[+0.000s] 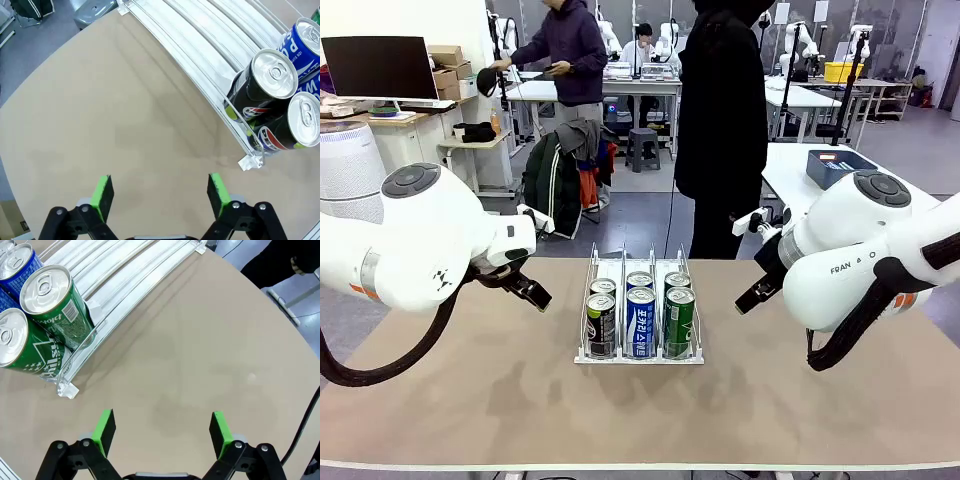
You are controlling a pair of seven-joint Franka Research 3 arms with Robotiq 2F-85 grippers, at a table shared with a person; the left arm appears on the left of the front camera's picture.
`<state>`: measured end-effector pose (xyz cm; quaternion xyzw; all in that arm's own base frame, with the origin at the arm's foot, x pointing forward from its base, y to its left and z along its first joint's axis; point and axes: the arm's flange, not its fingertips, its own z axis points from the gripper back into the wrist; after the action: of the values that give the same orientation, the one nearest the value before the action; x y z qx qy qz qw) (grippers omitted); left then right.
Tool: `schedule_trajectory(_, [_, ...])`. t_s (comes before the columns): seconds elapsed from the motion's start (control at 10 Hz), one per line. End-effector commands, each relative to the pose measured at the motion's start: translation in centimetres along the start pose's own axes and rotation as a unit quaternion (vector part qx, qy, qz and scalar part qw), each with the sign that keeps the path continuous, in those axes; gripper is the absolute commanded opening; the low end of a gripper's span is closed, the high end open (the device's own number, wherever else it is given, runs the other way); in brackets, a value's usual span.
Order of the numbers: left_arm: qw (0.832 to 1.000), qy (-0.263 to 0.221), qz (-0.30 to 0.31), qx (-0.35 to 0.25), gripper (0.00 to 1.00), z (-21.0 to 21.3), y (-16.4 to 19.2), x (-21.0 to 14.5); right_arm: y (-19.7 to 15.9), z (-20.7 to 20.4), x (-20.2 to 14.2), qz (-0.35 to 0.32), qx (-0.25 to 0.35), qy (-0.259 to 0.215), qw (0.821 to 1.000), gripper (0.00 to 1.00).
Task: Fill the beverage cans into the dispenser.
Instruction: Pick up the Pepsi coke handed by the human.
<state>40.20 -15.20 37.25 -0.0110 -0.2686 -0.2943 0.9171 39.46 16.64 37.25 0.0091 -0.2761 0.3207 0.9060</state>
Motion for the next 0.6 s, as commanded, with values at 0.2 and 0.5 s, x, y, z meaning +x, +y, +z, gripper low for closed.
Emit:
schedule_trajectory(0.2, [1.000, 0.000, 0.000, 0.000, 1.00, 0.00, 0.00, 0.00, 0.00, 0.00, 0.00, 0.000, 0.000, 0.000, 1.000, 1.00])
schedule_trajectory(0.5, [1.000, 0.000, 0.000, 0.000, 1.00, 0.00, 0.00, 0.00, 0.00, 0.00, 0.00, 0.000, 0.000, 0.000, 1.000, 1.00])
